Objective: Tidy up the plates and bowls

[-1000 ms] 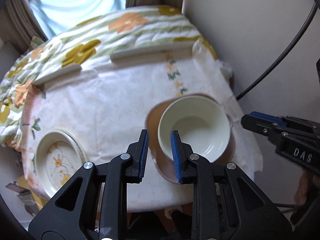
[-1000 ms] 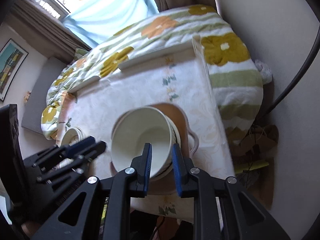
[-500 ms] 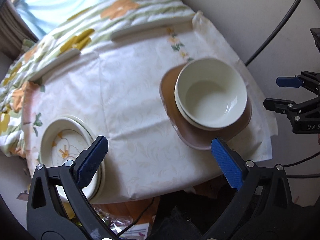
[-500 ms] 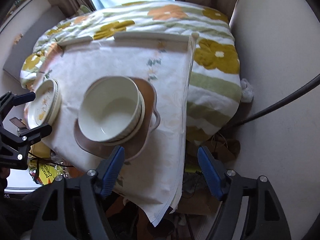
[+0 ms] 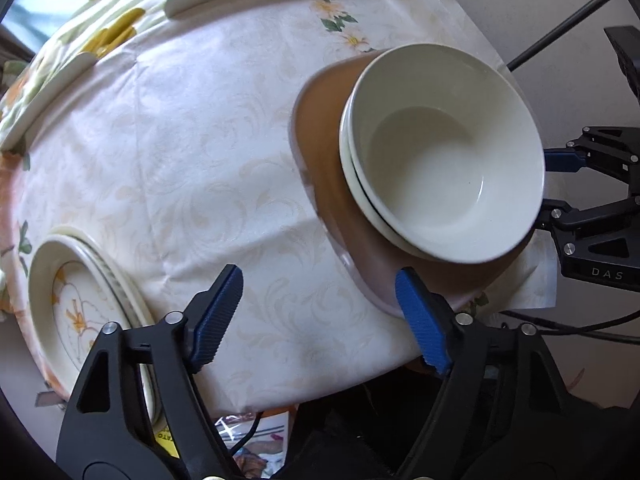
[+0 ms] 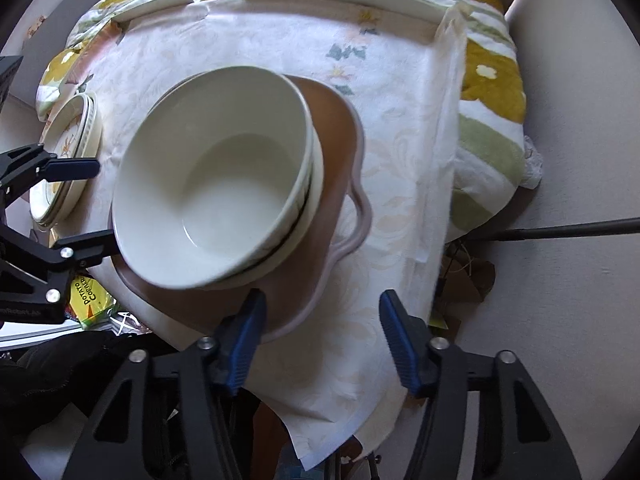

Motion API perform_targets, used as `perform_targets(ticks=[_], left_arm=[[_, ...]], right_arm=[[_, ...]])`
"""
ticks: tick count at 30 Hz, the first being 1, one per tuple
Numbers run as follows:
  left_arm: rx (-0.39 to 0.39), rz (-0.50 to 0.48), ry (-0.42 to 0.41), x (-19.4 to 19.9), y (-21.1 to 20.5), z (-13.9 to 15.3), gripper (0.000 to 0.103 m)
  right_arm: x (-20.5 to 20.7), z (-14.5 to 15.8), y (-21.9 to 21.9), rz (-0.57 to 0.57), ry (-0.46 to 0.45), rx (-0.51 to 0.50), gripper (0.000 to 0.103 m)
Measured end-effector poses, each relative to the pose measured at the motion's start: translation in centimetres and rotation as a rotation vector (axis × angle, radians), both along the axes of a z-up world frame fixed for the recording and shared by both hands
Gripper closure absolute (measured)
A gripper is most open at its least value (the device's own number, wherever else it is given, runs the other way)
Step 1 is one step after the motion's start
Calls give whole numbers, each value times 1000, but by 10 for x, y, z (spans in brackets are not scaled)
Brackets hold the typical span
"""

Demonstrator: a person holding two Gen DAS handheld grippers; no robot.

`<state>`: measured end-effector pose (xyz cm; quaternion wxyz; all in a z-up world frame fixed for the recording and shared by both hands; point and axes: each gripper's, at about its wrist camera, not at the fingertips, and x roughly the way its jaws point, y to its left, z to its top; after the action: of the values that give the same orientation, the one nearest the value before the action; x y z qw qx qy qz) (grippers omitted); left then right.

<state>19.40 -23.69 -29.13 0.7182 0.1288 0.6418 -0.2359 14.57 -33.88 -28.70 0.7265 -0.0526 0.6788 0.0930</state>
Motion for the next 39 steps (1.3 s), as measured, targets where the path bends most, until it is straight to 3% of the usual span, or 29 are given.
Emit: perform_targets(ticks=[2,5,10,11,16,28,39], left_arm=[[-7,-6,23,1,-5,-6,40],[-12,-10,38,2,-10,-13,54],[-47,-5,41,2,-20,-23,86],[-51,-7,34,1,-21,-24,88],[-55,-12,-5,-3,-24,-23,90],[-39,-36,-149,-14,-26,-4,90],[-55,64,-253,-30,11,34,90]], right_arm=[[3,-6,0,3,17,20,69],[8,-16,-1,-7,35,50,73],[12,-31,-4,-31,41,125,83],[14,-35,-8,-35,38,147,87],[7,-38,-8,-37,1,180,88],[8,-28,5,1,-72,145,89],[11,5,33,95,-174,108,89]])
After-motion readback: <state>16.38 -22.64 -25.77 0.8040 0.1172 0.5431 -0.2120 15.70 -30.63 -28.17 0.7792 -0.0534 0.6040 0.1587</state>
